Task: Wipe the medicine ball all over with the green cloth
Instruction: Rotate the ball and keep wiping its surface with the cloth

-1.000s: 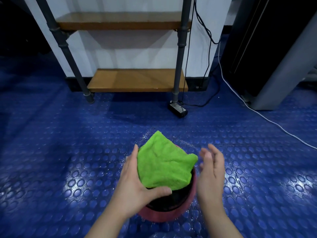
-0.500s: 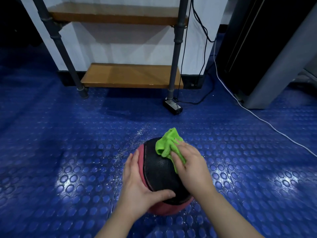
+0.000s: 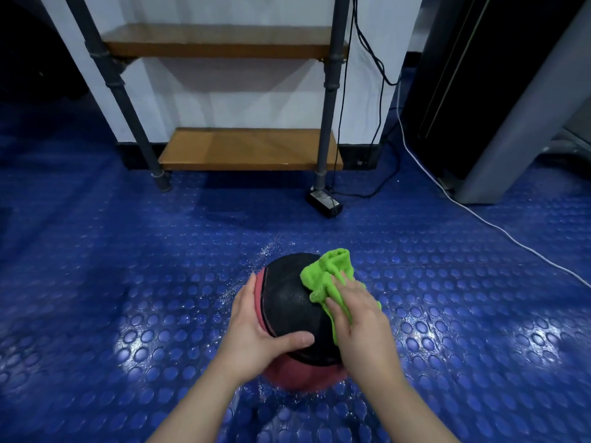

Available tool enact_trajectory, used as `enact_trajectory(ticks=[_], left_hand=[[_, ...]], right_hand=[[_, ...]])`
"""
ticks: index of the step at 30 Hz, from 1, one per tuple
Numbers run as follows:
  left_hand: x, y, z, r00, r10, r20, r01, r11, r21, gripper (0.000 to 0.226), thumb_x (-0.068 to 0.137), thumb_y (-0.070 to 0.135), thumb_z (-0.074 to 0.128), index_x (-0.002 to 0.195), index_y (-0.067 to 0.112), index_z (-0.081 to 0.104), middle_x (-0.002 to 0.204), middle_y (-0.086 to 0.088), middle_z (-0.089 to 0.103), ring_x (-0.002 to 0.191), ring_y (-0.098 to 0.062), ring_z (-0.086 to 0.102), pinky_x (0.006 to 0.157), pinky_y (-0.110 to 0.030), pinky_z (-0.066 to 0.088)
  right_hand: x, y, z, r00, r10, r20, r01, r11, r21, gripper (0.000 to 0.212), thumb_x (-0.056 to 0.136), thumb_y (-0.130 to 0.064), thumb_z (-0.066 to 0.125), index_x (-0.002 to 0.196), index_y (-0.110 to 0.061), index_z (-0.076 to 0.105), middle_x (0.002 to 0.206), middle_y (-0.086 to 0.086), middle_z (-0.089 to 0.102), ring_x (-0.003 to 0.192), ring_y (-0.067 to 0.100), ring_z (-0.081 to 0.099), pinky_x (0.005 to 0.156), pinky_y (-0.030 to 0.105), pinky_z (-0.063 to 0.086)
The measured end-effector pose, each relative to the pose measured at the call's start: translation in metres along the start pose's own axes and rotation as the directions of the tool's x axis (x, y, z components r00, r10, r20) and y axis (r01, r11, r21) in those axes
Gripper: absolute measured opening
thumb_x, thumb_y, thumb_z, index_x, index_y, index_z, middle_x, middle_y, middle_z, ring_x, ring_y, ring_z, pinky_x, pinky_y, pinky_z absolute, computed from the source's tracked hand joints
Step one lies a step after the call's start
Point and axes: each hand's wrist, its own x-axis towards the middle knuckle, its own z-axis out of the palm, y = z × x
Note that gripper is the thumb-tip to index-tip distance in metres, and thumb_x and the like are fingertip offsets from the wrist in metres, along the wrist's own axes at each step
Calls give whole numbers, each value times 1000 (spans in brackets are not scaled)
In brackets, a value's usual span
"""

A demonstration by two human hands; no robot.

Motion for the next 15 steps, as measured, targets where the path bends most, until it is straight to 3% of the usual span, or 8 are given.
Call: enact_trajectory(ticks=[3, 6, 8, 12, 15], left_hand=[[9, 2, 3, 1000, 6, -6, -6, 1000, -16, 131, 27, 75, 84, 139, 53, 20, 146, 19, 24, 137, -2, 24, 114, -29, 26], [23, 3, 9, 999, -10, -52, 10, 1000, 3, 137, 26, 83, 81, 146, 42, 30, 149, 11, 32, 139, -10, 31, 116, -42, 32], [32, 4, 11, 997, -23, -68, 22, 1000, -3, 132, 26, 82, 83, 143, 42, 36, 146, 9, 40, 137, -15, 37, 113, -47, 37], [42, 7, 16, 992, -49, -118, 47, 999, -21, 125, 24, 83, 83, 136, 43, 43, 140, 10, 48, 130, -17, 46, 108, -47, 42], [47, 12, 19, 987, -68, -145, 66, 998, -16, 130, 22, 88, 77, 138, 39, 43, 140, 8, 47, 131, -19, 45, 109, -47, 41]], right_hand=[[11, 2, -4, 999, 45, -29, -43, 998, 41, 33, 97, -21, 54, 128, -19, 61, 133, -4, 58, 124, 12, 50, 103, 23, 35], [38, 1, -10, 981, 194, -3, -193, 978, 83, 21, 98, -28, 49, 106, -19, 67, 94, -4, 67, 86, 14, 56, 67, 24, 35], [56, 3, -13, 949, 314, 24, -315, 947, 57, 26, 99, -34, 47, 87, -16, 61, 76, 0, 60, 76, 21, 54, 58, 31, 34], [67, 6, -12, 927, 375, 13, -375, 927, 23, 35, 100, -37, 43, 90, -8, 58, 81, 6, 60, 83, 27, 55, 62, 33, 33], [37, 8, 2, 959, 267, -100, -260, 963, 77, 40, 99, -41, 40, 111, -11, 62, 107, 5, 64, 104, 25, 57, 79, 31, 39]])
